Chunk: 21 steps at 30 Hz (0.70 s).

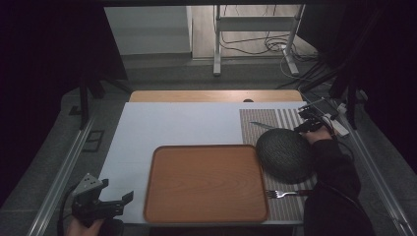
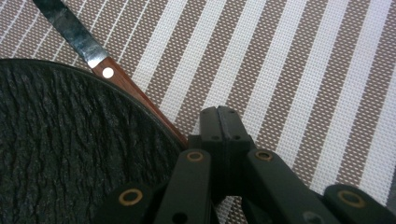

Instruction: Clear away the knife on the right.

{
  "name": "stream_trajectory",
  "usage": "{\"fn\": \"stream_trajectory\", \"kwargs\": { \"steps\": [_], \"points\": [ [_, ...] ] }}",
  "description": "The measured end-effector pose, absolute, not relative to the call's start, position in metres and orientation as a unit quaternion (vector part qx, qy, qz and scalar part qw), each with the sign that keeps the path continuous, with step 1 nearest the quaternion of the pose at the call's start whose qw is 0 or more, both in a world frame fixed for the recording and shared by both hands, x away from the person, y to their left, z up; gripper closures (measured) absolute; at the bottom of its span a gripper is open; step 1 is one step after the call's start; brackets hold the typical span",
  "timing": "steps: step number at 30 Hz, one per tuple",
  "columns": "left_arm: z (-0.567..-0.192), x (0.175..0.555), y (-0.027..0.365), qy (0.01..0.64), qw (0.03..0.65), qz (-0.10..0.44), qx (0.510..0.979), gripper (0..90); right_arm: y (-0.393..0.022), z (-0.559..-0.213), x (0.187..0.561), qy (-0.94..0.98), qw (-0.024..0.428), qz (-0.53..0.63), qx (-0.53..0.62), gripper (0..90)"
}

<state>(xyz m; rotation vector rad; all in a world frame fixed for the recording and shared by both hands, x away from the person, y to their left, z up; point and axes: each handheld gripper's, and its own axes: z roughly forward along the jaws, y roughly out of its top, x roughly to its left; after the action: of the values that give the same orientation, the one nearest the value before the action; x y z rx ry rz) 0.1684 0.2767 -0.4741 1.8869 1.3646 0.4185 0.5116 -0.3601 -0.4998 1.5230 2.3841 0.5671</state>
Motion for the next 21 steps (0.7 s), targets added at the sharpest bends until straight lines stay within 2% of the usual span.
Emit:
{"fn": "stream_trajectory", "kwargs": {
  "steps": [9, 12, 15, 21],
  "points": [
    [-0.474, 0.168, 0.277, 0.533, 0.378, 0.164, 0.739, 1.5, -0.361, -0.494, 0.512, 0.811, 0.132, 0.204, 0.532, 89.2],
    [-0.474, 0.168, 0.277, 0.533, 0.378, 0.164, 0.739, 1.5, -0.361, -0.486, 0.513, 0.799, 0.139, 0.228, 0.538, 81.4],
    [-0.474, 0.168, 0.277, 0.533, 0.378, 0.164, 0.739, 1.5, -0.360, -0.480, 0.513, 0.793, 0.139, 0.240, 0.542, 69.5],
    [-0.474, 0.168, 0.277, 0.533, 0.378, 0.164, 0.739, 1.6, -0.348, -0.476, 0.517, 0.792, 0.135, 0.253, 0.539, 39.9]
  ]
}}
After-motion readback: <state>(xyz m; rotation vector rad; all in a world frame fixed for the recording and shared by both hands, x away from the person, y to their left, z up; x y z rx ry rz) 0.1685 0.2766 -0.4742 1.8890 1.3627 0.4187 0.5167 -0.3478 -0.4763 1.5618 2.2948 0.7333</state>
